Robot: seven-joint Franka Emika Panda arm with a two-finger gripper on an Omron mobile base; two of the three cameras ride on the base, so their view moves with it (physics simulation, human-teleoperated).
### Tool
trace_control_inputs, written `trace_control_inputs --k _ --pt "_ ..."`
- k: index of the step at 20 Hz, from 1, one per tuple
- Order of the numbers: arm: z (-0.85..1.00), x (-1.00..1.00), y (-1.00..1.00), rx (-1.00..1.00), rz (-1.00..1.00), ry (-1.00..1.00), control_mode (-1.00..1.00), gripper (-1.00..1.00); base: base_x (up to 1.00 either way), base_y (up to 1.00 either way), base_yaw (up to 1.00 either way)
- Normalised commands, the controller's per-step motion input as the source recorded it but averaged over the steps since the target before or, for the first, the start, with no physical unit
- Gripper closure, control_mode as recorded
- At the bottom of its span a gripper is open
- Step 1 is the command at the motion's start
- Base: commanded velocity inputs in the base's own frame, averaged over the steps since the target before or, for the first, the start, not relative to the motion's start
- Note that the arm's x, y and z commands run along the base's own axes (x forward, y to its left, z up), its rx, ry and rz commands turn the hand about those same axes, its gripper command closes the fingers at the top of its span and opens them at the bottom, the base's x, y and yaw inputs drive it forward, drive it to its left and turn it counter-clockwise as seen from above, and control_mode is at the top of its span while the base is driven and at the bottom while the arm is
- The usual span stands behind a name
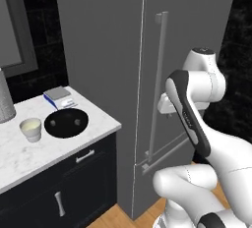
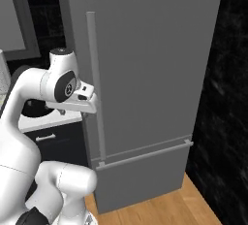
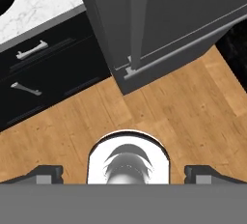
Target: Grab a lemon wedge from the fridge and one ice cube from the ice bowl, and put them in the glass of lemonade.
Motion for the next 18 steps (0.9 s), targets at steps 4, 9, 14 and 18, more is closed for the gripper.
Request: trace_control_inputs --k 4,9,14,18 --pt "0.00 0.00 0.00 0.00 0.00 0.00 1.00 -1.00 0.03 -0.02 -0.11" --pt "0.00 0.00 0.00 0.00 0.00 0.00 1.00 -1.00 0.00 -0.02 -0.12" --pt "0.00 0.00 0.00 0.00 0.00 0.00 1.00 -1.00 -0.22 -0.02 -0.01" --pt "0.27 -0.18 0.03 -0.01 0.03 -0.33 -1.00 -1.00 0.00 0.00 0.00"
